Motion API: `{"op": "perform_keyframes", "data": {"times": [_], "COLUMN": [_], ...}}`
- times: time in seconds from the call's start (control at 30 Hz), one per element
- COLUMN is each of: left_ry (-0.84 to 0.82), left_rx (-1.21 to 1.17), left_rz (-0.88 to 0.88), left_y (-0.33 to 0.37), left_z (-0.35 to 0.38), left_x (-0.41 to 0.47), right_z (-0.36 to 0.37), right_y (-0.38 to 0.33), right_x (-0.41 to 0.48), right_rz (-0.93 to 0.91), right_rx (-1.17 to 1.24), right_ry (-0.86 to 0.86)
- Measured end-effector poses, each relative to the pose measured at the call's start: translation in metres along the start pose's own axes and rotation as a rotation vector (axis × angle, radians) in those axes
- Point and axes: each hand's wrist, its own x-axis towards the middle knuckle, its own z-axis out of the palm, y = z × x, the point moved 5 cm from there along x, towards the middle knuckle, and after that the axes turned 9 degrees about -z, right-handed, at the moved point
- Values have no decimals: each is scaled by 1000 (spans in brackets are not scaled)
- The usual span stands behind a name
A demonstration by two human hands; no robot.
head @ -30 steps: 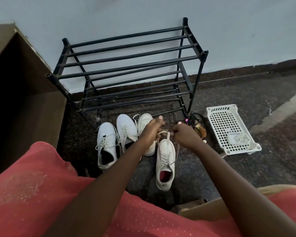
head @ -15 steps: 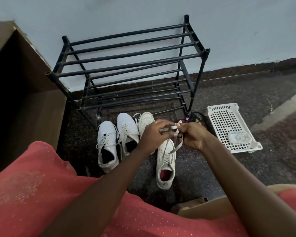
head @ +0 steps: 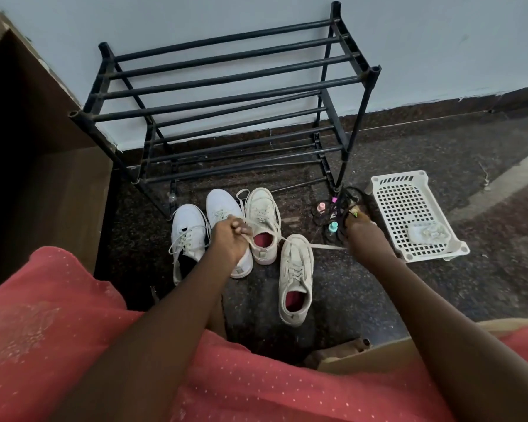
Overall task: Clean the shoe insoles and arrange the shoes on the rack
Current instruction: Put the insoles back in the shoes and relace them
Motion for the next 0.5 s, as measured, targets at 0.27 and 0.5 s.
{"op": "perform_keyframes", "data": {"times": [0.27,0.5], "left_ry": [304,567], "left_rx": [-43,1096], "left_rz": [261,56], "left_y": [68,34], "left_z": [-86,-118], "left_x": [31,68], "right_z": [45,63], "right_y": [42,39], "right_x": [-34,-31], "right_rz": [122,227], "right_rx": [-308,-227], "right_ry": [-327,-354]}}
